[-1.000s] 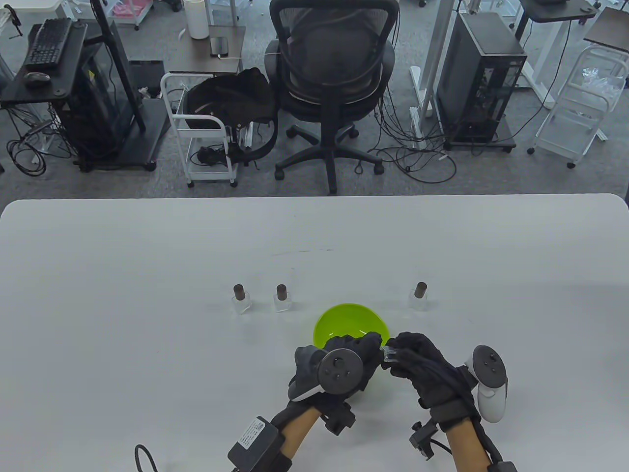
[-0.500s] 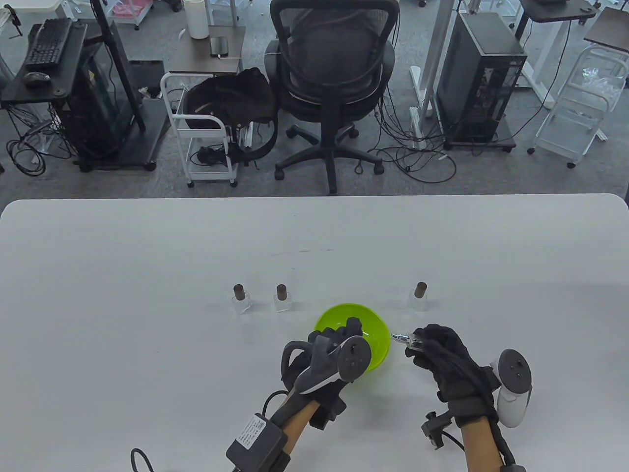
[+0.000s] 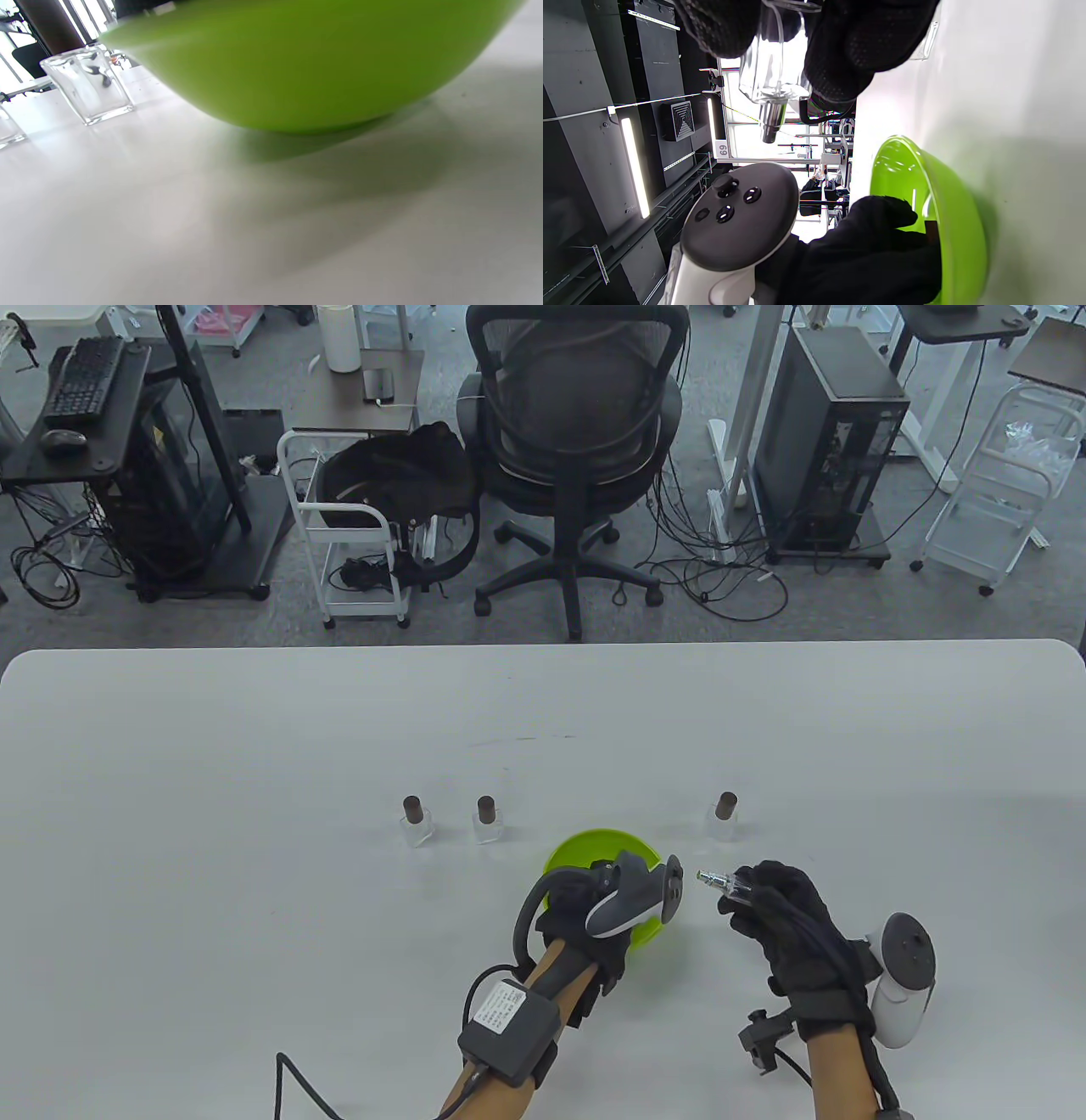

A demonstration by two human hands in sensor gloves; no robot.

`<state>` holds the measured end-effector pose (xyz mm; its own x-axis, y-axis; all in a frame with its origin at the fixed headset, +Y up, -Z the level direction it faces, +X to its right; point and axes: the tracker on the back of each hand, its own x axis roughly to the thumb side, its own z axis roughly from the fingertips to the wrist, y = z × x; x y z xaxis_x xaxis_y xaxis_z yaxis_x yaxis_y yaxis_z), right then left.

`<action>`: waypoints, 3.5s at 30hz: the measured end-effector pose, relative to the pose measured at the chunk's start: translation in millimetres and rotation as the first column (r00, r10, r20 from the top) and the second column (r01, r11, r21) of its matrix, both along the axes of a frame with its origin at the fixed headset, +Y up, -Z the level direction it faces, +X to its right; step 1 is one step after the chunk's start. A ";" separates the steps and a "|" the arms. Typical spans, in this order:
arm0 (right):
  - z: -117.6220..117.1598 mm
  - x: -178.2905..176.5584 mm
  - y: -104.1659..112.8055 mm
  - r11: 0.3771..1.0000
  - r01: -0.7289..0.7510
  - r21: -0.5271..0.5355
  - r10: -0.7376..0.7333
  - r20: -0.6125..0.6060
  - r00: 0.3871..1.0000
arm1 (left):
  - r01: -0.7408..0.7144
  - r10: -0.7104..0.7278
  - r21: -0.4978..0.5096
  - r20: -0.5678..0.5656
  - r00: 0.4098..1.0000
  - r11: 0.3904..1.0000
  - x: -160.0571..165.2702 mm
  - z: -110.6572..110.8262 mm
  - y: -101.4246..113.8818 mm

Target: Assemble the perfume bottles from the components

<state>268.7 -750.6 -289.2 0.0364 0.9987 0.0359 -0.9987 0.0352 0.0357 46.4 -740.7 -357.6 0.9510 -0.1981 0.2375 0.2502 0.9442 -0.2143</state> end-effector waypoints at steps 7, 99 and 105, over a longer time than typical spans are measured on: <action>-1.6 -4.0 -1.4 0.999 -0.030 -0.013 0.030 -0.019 0.999 | -0.195 0.192 0.093 0.039 0.981 0.976 -14.5 10.7 8.7; -19.5 16.7 47.9 0.594 -0.801 -0.079 0.803 0.123 0.583 | -0.394 0.410 0.234 -0.023 0.912 0.889 -208.0 59.2 17.5; -41.9 44.3 24.2 0.482 -0.822 -0.305 0.873 0.081 0.482 | -0.383 0.403 0.232 -0.042 0.914 0.894 -211.4 59.1 15.6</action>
